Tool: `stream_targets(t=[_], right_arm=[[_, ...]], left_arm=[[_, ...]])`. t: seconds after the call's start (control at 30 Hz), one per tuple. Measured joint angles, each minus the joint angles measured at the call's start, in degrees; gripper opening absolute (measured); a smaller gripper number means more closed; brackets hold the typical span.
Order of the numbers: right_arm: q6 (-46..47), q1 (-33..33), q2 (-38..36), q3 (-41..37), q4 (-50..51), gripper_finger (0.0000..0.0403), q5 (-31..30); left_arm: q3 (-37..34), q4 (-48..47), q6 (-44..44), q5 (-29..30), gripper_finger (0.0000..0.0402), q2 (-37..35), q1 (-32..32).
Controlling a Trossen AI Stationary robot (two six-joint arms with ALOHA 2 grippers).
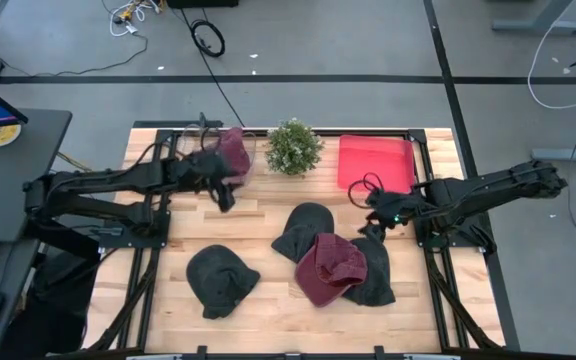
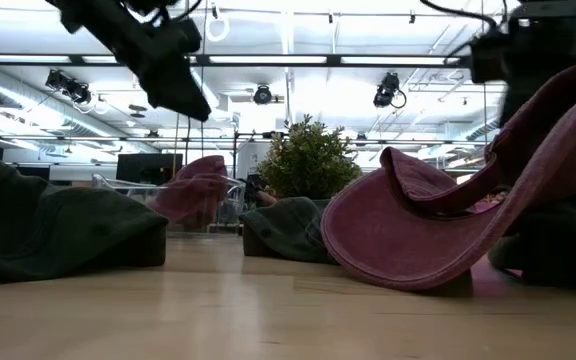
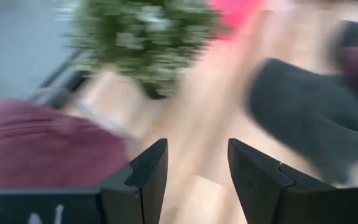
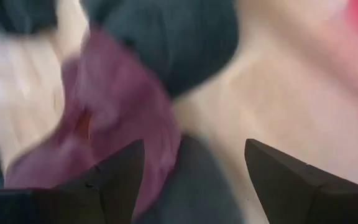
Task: Pick & Place hat
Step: Put the left black cap into the pink bin
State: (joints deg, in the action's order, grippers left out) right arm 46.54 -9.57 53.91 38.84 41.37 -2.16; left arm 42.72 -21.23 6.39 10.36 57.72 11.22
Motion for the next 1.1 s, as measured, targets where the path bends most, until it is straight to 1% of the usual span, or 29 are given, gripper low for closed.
stream_targets(t=[0.07,0.17,0.27,0.37,0.47,0.67,0.77,1.0,1.1], right_arm=[[1.3,-1.5,0.0,-1.9,-1.3,0.0281,4.1],[2.5,-4.1,0.0,-4.8,-3.9,0.0281,9.4],[2.9,-7.0,0.0,-6.8,-6.7,0.0281,10.8],[3.3,-9.6,0.0,-7.7,-7.1,0.028,10.4],[4.1,-12.7,0.0,-7.8,-8.1,0.0271,8.6],[6.1,-19.9,0.0,-7.9,-17.2,0.0234,8.3],[7.0,-22.9,0.0,-7.8,-19.7,0.0213,5.6],[5.4,-24.8,0.0,-7.8,-19.8,0.0161,0.3],[5.5,-24.8,0.0,-7.8,-18.9,0.0136,-0.8]], left_arm=[[0.0,-0.3,0.0,-1.4,0.0171,-0.5,-3.1],[0.0,-1.0,-0.1,-1.6,0.0171,-0.6,-7.4],[0.0,-1.5,-0.1,-1.6,0.0171,-0.5,-10.8],[0.0,-1.8,-0.2,-1.3,0.0171,-0.5,-13.2],[0.0,-1.8,-0.2,-1.1,0.0171,-0.5,-14.7],[0.0,-2.5,-0.2,-1.0,0.0171,-0.5,-16.0],[0.0,-2.7,-0.2,-1.0,0.0171,-0.5,-16.0],[0.0,-2.7,-0.2,-1.0,0.0171,-0.5,-16.0],[0.0,-3.1,0.4,-2.7,0.0171,-0.5,-16.0]])
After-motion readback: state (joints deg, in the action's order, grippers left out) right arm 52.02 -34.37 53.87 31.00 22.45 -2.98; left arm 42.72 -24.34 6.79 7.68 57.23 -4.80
